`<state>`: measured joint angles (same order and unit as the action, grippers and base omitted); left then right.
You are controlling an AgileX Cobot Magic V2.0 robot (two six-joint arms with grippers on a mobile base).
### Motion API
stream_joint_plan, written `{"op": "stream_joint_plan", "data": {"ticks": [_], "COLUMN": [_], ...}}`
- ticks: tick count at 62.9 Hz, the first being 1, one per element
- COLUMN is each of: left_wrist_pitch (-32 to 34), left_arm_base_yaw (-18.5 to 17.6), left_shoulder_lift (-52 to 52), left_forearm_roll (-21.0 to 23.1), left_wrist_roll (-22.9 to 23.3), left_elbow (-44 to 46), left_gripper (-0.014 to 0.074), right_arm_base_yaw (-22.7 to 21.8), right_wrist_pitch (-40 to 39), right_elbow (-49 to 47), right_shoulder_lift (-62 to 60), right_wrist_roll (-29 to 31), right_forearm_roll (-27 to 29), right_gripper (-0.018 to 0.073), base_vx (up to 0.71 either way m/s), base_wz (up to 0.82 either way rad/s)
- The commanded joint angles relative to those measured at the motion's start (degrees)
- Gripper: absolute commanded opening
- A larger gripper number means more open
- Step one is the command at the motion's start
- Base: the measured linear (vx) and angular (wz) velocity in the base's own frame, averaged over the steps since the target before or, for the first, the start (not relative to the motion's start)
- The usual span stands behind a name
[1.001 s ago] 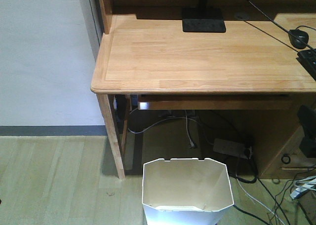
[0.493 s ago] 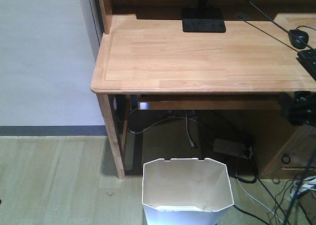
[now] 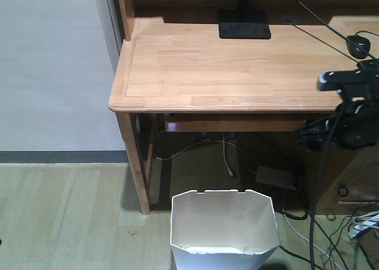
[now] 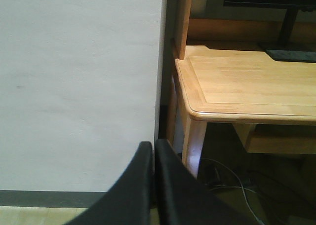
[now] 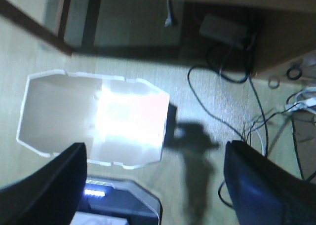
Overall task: Move trash bin to bedside with robot
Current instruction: 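Lower the right gripper down to the rim of the white bin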
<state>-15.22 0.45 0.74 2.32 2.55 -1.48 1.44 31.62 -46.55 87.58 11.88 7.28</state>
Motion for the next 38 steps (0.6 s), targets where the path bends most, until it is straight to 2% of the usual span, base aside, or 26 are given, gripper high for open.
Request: {"op": "stream_joint_plan", "data": {"ticks": [1,9,17,26,38], "left_wrist_pitch": [3.84,3.84,3.84,3.84,3.84], "left_arm_base_yaw": [0.01,0.01,0.01,0.01,0.01], "left_shoulder_lift": [0.81,0.81,0.81,0.81,0.81], "left_forearm_roll": [0.25,0.25,0.25,0.25,0.25], "left_wrist_roll": [0.32,0.32,0.32,0.32,0.32], "left_elbow": [-1.07,-1.07,-1.07,-1.07,-1.07], "left_gripper": [-0.0006,-0.0006,-0.0006,-0.0006,-0.0006], "right_arm_base_yaw": [-0.88,-4.50,-7.38,-7.43,-7.43], "right_wrist_pitch": [-1.87,-2.04,-4.12,-8.79,-12.57], "right_elbow": [-3.18,-5.85,-7.81,-9.16,-12.81], "right_shoulder_lift": [5.12,13.26,20.12,27.74,38.50], "right_wrist_roll": [4.91,10.36,19.48,24.51,25.13], "right_forearm_roll": [2.53,9.90,17.20,18.40,18.45], "right_gripper": [0.0560,0.0560,0.0560,0.0560,0.0560], "base_vx": [0.00,0.00,0.00,0.00,0.00], "base_wz": [0.00,0.00,0.00,0.00,0.00]}}
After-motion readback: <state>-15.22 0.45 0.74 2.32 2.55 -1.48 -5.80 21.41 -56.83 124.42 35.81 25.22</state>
